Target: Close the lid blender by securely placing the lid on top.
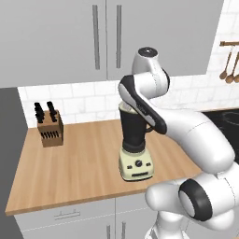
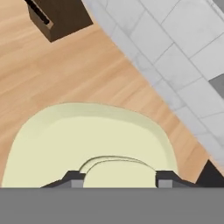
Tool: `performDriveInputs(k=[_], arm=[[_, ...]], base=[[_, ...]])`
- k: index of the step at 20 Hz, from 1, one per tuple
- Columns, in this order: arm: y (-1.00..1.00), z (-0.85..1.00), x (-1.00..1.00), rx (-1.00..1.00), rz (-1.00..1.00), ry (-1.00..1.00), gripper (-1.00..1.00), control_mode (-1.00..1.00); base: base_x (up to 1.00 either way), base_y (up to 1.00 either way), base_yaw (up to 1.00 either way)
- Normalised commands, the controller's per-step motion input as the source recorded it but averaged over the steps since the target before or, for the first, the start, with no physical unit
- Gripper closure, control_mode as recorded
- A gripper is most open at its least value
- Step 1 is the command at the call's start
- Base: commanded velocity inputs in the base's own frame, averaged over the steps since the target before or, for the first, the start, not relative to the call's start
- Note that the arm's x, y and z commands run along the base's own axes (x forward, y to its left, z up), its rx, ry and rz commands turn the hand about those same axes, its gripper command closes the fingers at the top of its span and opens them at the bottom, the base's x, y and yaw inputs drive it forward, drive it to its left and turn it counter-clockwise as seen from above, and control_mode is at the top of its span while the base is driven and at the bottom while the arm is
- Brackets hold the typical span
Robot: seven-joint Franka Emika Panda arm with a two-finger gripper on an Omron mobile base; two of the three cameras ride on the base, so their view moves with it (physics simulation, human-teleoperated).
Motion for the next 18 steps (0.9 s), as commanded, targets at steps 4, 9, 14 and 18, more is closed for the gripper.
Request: performDriveInputs(k=[4,9,14,18], arm=[[-0.01,-0.67,0.00,0.06,0.08,-0.18,1.00,-1.00],[0.00,-0.33,0.14,0.06,0.04,-0.03,-1.00,-1.00],[0.00,-0.01,0.21,0.08,0.02,0.00,-1.00,-1.00],[0.00,0.01,0.05,0.05,0.00,0.00,-1.00,-1.00]], base=[[0.00,0.00,0.00],[0.00,0.00,0.00],[0.00,0.00,0.00],[0.00,0.00,0.00]])
